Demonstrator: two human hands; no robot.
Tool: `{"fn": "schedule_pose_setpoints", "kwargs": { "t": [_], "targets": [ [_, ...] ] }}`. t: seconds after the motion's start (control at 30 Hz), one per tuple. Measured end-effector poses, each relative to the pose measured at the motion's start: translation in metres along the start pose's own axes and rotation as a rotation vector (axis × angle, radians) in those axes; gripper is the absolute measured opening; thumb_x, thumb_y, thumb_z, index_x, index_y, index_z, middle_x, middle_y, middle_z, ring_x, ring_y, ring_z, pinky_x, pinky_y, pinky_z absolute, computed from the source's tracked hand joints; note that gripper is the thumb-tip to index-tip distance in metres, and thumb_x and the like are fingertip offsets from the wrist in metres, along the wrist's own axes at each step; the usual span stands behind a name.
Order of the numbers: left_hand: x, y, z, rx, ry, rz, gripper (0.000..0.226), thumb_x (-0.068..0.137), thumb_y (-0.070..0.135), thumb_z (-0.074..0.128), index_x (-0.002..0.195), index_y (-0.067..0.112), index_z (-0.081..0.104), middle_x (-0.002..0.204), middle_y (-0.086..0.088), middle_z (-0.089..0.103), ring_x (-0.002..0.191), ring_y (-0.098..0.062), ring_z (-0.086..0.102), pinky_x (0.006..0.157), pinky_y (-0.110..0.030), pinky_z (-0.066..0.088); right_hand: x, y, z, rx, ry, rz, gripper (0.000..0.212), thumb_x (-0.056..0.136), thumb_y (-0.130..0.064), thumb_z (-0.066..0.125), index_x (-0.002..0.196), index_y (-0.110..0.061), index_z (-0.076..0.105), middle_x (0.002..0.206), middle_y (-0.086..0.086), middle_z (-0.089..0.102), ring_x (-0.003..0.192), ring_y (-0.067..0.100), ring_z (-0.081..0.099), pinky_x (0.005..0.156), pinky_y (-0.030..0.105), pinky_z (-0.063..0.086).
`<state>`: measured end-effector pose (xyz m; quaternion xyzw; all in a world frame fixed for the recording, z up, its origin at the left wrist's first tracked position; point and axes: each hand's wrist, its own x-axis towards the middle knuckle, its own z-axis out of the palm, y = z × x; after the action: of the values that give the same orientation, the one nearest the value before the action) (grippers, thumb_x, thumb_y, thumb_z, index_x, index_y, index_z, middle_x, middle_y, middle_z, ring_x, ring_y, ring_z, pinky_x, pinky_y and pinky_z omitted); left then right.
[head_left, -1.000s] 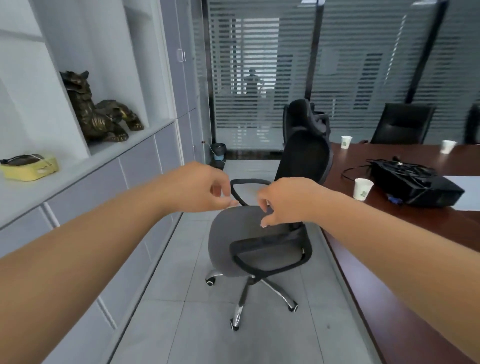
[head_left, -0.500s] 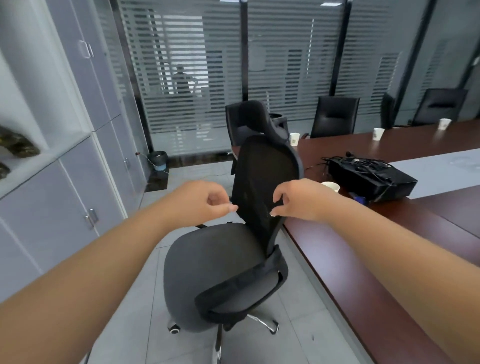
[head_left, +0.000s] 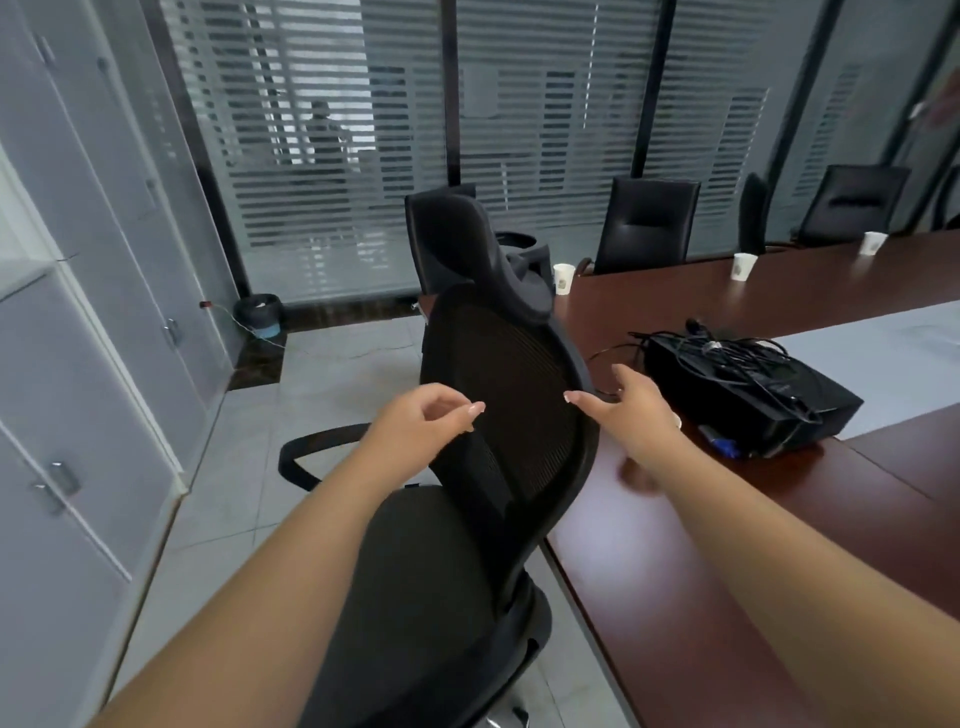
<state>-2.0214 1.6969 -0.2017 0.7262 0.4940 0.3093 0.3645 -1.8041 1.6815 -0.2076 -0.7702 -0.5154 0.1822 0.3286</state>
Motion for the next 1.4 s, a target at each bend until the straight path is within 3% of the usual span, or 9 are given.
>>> {"fn": "schedule_pose_setpoints", "kwargs": {
  "t": [0.13,0.27,0.4,0.7,0.93,1.13,1.23,1.3,1.4],
  "targets": [
    [0.024,-0.004,0.033,-0.142,-0.084,-0.033,0.008,0.089,0.033,0.058,0.082,0.029,0.058,0.082,0.012,0.066,0.084,0.0,0.06,0.081,-0.024,0.05,0.018,0.006,0.011,0.143,-0.052,0.116,0.074,0.088,-0.047,0.057,0.143,-0.006,0.031,0.143,0.008,0.042,0.131,0.026,0.039,0.102,0.034,0.034],
    [0.038,-0.009,0.05,-0.248,-0.167,-0.079,0.004,0.09,0.032,0.057,0.089,0.028,0.058,0.086,0.011,0.066,0.085,0.001,0.06,0.073,-0.017,0.049,0.022,0.011,0.03,0.299,-0.056,0.185,0.049,0.085,-0.048,0.06,0.112,-0.006,0.056,0.085,-0.001,0.056,0.086,0.018,0.054,0.068,0.026,0.043],
    [0.042,-0.014,0.055,-0.294,-0.225,-0.12,0.002,0.09,0.028,0.057,0.088,0.028,0.057,0.09,0.009,0.065,0.088,-0.001,0.059,0.074,-0.018,0.049,0.013,0.008,0.04,0.368,0.033,0.216,0.049,0.084,-0.042,0.064,0.114,-0.004,0.06,0.094,0.008,0.062,0.095,0.027,0.06,0.081,0.037,0.047],
    [0.027,-0.031,0.037,-0.377,-0.344,-0.163,0.003,0.091,0.024,0.058,0.092,0.022,0.06,0.091,0.005,0.066,0.088,-0.003,0.061,0.074,-0.017,0.049,-0.024,-0.009,0.051,0.276,0.171,0.301,0.038,0.087,-0.04,0.061,0.092,-0.002,0.059,0.073,0.005,0.05,0.075,0.018,0.049,0.056,0.024,0.036],
    [-0.001,-0.048,0.03,-0.429,-0.473,-0.156,0.005,0.09,0.025,0.058,0.092,0.021,0.061,0.087,0.005,0.067,0.086,-0.004,0.063,0.076,-0.02,0.051,-0.078,-0.025,0.074,0.271,0.314,0.328,0.043,0.086,-0.038,0.063,0.106,0.0,0.061,0.096,0.014,0.066,0.092,0.026,0.061,0.078,0.036,0.049],
    [-0.045,-0.062,0.021,-0.461,-0.551,-0.185,0.018,0.091,0.024,0.057,0.106,0.014,0.061,0.086,0.003,0.067,0.084,-0.006,0.062,0.074,-0.019,0.05,-0.128,-0.04,0.096,0.362,0.348,0.329,0.03,0.087,-0.036,0.062,0.079,-0.009,0.053,0.062,-0.003,0.044,0.06,0.012,0.042,0.054,0.023,0.032],
    [-0.066,-0.066,0.011,-0.469,-0.544,-0.193,0.019,0.091,0.023,0.057,0.107,0.014,0.062,0.087,0.002,0.067,0.084,-0.007,0.063,0.073,-0.019,0.05,-0.152,-0.051,0.103,0.378,0.359,0.326,0.033,0.087,-0.035,0.062,0.073,-0.007,0.049,0.06,0.001,0.043,0.056,0.013,0.042,0.054,0.026,0.037],
    [-0.08,-0.07,0.003,-0.478,-0.532,-0.201,0.019,0.092,0.022,0.056,0.107,0.013,0.061,0.086,0.001,0.066,0.084,-0.008,0.062,0.074,-0.02,0.05,-0.167,-0.058,0.108,0.423,0.346,0.305,0.033,0.087,-0.036,0.062,0.086,-0.003,0.059,0.073,0.011,0.058,0.071,0.023,0.057,0.069,0.038,0.052],
    [-0.109,-0.081,-0.011,-0.497,-0.502,-0.229,0.018,0.093,0.021,0.055,0.107,0.011,0.061,0.087,0.0,0.065,0.087,-0.011,0.062,0.078,-0.023,0.049,-0.198,-0.06,0.119,0.506,0.313,0.309,0.033,0.088,-0.036,0.06,0.106,-0.008,0.064,0.096,0.008,0.066,0.094,0.023,0.061,0.091,0.04,0.051]
  ]
}}
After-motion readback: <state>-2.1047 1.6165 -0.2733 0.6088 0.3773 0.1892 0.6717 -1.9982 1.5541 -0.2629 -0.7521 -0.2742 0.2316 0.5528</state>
